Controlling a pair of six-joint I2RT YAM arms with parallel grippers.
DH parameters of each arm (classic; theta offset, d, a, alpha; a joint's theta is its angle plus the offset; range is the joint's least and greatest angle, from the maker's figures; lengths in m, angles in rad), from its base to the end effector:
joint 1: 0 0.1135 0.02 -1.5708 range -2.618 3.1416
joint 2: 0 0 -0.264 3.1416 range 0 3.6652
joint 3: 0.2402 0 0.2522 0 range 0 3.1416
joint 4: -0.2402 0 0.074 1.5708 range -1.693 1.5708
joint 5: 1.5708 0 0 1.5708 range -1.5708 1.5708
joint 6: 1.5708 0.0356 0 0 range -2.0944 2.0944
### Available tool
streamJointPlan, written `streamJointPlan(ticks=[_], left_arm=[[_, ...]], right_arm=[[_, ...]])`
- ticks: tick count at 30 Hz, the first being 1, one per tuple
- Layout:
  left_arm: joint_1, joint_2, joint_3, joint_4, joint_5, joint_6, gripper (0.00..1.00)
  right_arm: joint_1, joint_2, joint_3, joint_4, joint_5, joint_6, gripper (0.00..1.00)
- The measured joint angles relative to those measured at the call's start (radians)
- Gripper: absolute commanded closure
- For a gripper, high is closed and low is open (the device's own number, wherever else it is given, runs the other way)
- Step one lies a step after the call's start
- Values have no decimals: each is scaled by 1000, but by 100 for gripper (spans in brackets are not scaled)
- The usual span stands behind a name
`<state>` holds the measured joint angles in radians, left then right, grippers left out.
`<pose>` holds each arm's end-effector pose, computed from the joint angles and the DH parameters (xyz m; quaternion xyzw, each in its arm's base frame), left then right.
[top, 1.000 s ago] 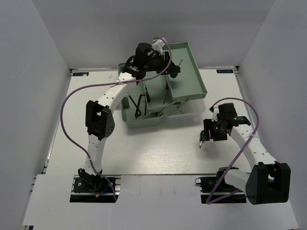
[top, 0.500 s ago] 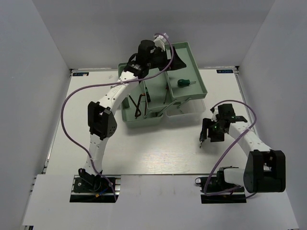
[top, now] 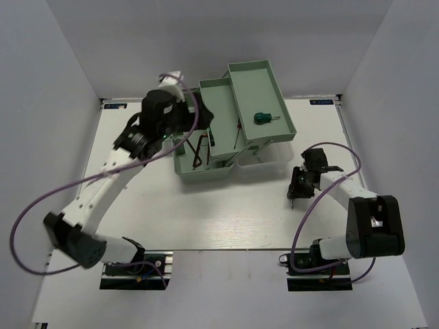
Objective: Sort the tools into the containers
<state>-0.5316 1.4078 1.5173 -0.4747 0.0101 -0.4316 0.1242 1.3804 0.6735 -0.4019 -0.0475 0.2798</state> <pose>0.2726 -0.1607 0.4213 0.0440 0.8226 -0.2663 0.5005 0.2420 0.0319 0.1612 0.0702 0.9706 0.0686 0.2196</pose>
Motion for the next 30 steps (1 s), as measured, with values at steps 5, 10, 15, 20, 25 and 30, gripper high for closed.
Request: streamJointPlan(ticks=[5, 10, 15, 20, 25, 30], left_arm=[[13, -196, -235, -66, -240, -84, 1], [29, -154, -331, -186, -348, -182, 1], [50, -122, -376, -255, -375, -259, 1], [78, -123, -395, -255, -368, -286, 1], [92, -123, -397, -245, -341, -291, 1], [96, -151, -432, -226, -320, -292, 1]], right_arm=[[-6, -43, 0, -35, 80, 0, 100], [-63, -272, 33, -152, 183, -57, 100], [-123, -447, 181, -171, 240, -145, 100], [-153, -470, 307, -92, 62, -234, 100], [-145, -287, 495, 26, -296, -245, 100], [-106, -26, 733, 117, -526, -186, 100]])
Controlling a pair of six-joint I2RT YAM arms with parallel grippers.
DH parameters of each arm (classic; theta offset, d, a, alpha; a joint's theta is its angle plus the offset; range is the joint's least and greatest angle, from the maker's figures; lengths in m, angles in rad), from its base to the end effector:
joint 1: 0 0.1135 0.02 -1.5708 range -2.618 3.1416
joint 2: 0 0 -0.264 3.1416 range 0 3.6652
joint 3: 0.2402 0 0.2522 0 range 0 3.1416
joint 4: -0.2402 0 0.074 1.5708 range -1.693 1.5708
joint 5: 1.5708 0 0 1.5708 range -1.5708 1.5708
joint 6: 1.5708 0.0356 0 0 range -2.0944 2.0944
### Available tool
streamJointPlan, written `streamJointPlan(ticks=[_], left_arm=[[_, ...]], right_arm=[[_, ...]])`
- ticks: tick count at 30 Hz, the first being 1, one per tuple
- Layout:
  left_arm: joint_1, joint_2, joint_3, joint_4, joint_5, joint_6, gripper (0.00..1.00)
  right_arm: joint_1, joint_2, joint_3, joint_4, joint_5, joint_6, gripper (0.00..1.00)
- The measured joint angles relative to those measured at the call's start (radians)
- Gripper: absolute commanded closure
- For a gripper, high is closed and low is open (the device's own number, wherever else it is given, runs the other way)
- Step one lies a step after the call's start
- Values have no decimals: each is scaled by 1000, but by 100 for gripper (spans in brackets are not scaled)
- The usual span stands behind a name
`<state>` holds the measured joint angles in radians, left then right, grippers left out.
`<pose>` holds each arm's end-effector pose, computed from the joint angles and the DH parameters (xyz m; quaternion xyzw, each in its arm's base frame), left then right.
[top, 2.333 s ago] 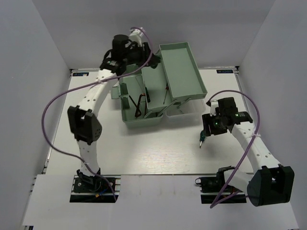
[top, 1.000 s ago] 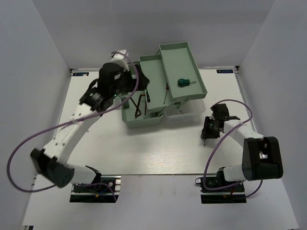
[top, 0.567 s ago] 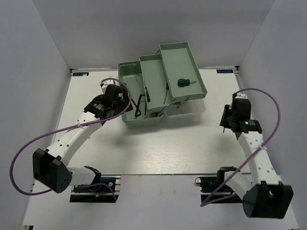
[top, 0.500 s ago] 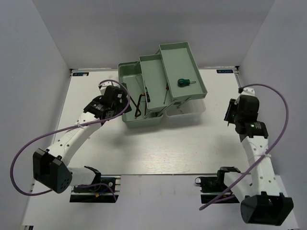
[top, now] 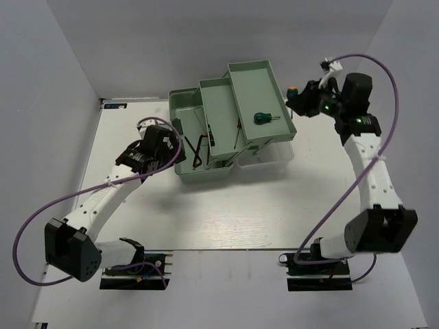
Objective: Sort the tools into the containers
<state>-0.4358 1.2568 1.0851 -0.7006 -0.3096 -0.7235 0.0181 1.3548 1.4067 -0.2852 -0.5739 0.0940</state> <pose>0.2398 -0.0997 0.2992 -0.1853 0.9112 -0.0640 0.3622 0.3056 0.0249 0.4200 -0.1468 0.7586 0.2550 0.5813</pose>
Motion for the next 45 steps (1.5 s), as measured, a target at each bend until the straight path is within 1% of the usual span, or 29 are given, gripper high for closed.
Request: streamJointPlan(ticks=[2, 4, 5, 6, 7, 9, 10, 11, 13, 16, 18, 19, 20, 22, 23, 25, 26, 29, 30, 32, 33, 34, 36, 38, 41, 43, 45], left_arm=[[0, -24, -20, 3, 18, 2, 1], [2, -48, -40, 36, 59, 19, 1], [3, -58, -51, 64, 92, 41, 1], [3, -67, -61, 98, 127, 68, 1], [3, -73, -69, 136, 174, 94, 1], [2, -76, -67, 186, 234, 136, 1], [2, -73, -58, 193, 253, 153, 1], [1, -69, -46, 198, 267, 169, 1], [2, -63, -29, 211, 282, 195, 1], [2, -60, -24, 222, 299, 214, 1], [2, -57, -24, 227, 306, 219, 1], [2, -56, -25, 231, 309, 219, 1], [2, -55, -26, 233, 311, 219, 1], [2, -52, -26, 236, 315, 219, 1], [2, -51, -26, 237, 317, 219, 1], [2, -49, -26, 238, 318, 219, 1], [2, -49, -26, 238, 318, 219, 1], [2, -49, -26, 242, 318, 219, 1], [2, -49, -26, 245, 318, 219, 1], [2, -49, -26, 253, 319, 219, 1], [2, -49, -26, 259, 322, 219, 1], [2, -49, -26, 262, 326, 219, 1], [2, -46, -26, 283, 361, 222, 1], [2, -37, -29, 327, 432, 237, 1], [-5, -6, -27, 396, 575, 277, 1], [-18, 45, 3, 399, 668, 331, 1], [-45, 127, 71, 362, 713, 391, 1]], right_arm=[[21, 86, 82, 0, -51, 11, 100], [40, 167, 157, -2, -96, 29, 91], [49, 201, 180, -6, -112, 35, 85], [59, 234, 204, -12, -124, 40, 76], [68, 265, 223, -20, -134, 43, 60], [83, 323, 259, -42, -140, 45, 51], [90, 351, 275, -63, -140, 42, 39], [97, 372, 284, -75, -138, 40, 34], [106, 396, 291, -105, -134, 25, 30], [107, 400, 310, -147, -125, 3, 28], [105, 393, 330, -156, -111, -5, 34], [103, 382, 333, -157, -95, -10, 40], [101, 364, 332, -159, -64, -15, 54], [93, 308, 312, -152, 20, -29, 67], [87, 269, 296, -154, 79, -35, 77], [66, 201, 291, -161, 192, -52, 86], [53, 175, 293, -165, 254, -58, 87], [-14, 149, 309, -202, 375, -66, 87], [-49, 157, 313, -224, 395, -66, 79], [-111, 192, 312, -284, 409, -61, 69], [-141, 219, 309, -331, 388, -66, 57], [-163, 248, 298, -352, 378, -62, 52], [-194, 312, 259, -423, 295, -83, 43], [-197, 366, 198, -472, 222, -105, 40], [-185, 428, 119, -533, 116, -134, 40], [-174, 454, 95, -563, 57, -148, 40], [-164, 456, 79, -566, 13, -159, 40]])
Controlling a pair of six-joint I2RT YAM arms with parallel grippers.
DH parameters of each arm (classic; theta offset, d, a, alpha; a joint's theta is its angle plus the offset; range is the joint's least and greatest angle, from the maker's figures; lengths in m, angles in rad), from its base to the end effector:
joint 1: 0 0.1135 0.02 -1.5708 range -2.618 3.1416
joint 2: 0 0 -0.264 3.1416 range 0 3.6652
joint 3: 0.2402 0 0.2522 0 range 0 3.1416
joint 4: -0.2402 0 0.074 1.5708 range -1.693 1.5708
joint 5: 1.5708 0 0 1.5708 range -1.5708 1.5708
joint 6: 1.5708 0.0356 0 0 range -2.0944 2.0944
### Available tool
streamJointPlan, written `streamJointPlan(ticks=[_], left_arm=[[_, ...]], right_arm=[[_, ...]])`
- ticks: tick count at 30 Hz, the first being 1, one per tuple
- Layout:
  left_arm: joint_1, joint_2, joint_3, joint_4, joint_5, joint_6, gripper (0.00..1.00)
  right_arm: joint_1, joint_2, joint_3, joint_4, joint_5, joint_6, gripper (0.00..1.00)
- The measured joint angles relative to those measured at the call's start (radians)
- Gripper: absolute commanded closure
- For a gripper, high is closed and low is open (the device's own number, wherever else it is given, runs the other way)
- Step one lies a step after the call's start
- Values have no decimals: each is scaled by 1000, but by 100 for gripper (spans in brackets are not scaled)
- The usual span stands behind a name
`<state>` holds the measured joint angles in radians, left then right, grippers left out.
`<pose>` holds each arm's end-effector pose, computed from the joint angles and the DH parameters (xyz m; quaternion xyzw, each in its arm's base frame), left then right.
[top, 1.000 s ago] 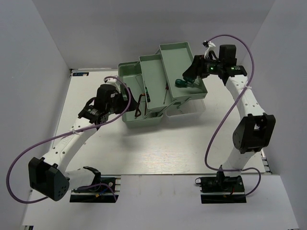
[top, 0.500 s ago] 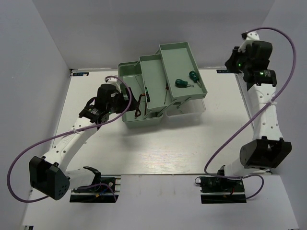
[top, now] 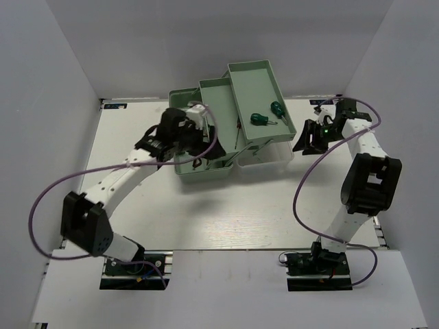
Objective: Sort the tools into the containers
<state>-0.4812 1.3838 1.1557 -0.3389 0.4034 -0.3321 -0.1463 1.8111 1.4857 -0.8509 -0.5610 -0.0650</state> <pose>0.2711 -0.1573 0.3186 0.1601 0.8493 -0.3477 0.3634 0.3729 -0.0358 0.2523 -0.0159 0.9437 0.2501 0.2159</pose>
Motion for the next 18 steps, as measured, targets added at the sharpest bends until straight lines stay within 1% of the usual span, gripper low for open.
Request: streamJointPlan(ticks=[3, 4, 5, 6, 8, 9, 10, 11, 13, 14, 15, 16, 17, 18], left_arm=[[-68, 123, 138, -83, 16, 101, 1], [-95, 159, 184, -109, 13, 135, 4], [-126, 195, 238, -144, 6, 171, 12], [-162, 235, 302, -180, 0, 207, 18], [-227, 307, 412, -225, -14, 272, 35], [-257, 341, 465, -244, -24, 297, 53], [-285, 375, 512, -254, -37, 319, 60], [-314, 405, 551, -269, -56, 344, 63], [-365, 461, 612, -287, -86, 384, 63], [-391, 484, 630, -293, -102, 399, 59], [-415, 505, 644, -298, -117, 413, 44], [-436, 526, 657, -305, -135, 431, 37], [-461, 550, 676, -317, -154, 442, 33], [-481, 575, 695, -320, -177, 450, 26]], right_arm=[[2, -22, -36, 18, -35, -26, 49], [0, -39, -61, 29, -41, -45, 53], [-1, -56, -86, 32, -44, -63, 68], [-3, -79, -115, 34, -47, -90, 80], [-5, -127, -172, 37, -48, -131, 100], [-6, -151, -196, 37, -47, -149, 100], [-7, -173, -219, 39, -44, -163, 100], [-10, -190, -235, 37, -42, -173, 100], [-20, -222, -259, 37, -36, -196, 99], [-26, -233, -265, 35, -32, -205, 96], [-34, -245, -273, 35, -28, -214, 86], [-42, -251, -276, 30, -24, -222, 79], [-51, -256, -279, 28, -20, -231, 73], [-59, -259, -280, 26, -17, -237, 64]])
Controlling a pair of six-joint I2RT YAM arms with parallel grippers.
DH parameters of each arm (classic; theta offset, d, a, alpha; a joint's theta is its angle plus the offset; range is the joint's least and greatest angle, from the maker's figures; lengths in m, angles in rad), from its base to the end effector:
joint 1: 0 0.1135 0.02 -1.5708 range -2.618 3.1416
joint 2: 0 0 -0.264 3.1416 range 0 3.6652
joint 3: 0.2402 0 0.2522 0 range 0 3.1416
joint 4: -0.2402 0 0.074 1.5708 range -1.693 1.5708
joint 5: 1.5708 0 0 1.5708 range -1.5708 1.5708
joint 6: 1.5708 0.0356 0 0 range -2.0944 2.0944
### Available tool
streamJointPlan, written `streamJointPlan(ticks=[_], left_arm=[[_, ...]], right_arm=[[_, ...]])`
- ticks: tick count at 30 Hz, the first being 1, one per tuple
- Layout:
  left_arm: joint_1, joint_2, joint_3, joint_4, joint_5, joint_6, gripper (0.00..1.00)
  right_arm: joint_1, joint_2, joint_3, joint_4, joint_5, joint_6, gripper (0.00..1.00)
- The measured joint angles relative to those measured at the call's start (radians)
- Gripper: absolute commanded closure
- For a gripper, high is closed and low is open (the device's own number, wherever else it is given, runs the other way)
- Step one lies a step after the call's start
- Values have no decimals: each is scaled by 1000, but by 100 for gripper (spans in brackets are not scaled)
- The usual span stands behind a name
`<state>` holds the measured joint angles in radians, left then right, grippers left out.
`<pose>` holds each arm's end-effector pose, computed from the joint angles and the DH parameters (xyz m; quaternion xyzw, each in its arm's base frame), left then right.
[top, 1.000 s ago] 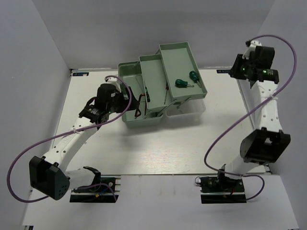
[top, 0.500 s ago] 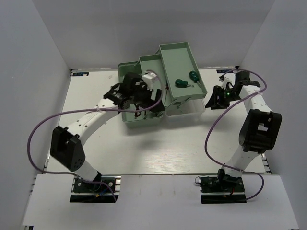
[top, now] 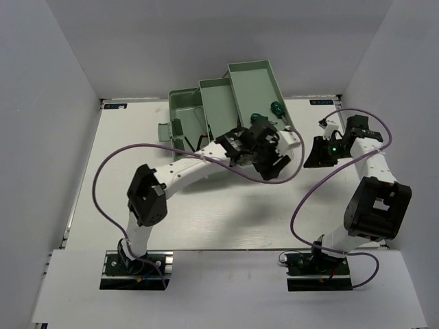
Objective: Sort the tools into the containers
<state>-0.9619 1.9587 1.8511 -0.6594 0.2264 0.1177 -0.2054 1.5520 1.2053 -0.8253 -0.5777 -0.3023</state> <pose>0.2497 -0.3721 0.3158 0.5079 0.7617 -0.2541 0.3120 0.3037 -0.0434 0.2550 -0.1019 0.9357 0.2226 0.2539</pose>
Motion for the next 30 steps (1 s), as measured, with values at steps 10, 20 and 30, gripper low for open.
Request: streamJointPlan(ticks=[10, 20, 30], left_arm=[[-113, 192, 94, 34, -286, 73, 16], [-96, 243, 110, 92, -475, 103, 32], [-88, 271, 100, 129, -477, 127, 97]], right_arm=[[-59, -6, -11, -26, 10, -30, 54], [-70, -37, -43, -42, -7, -45, 54], [-70, -37, -52, -38, -23, -29, 54]])
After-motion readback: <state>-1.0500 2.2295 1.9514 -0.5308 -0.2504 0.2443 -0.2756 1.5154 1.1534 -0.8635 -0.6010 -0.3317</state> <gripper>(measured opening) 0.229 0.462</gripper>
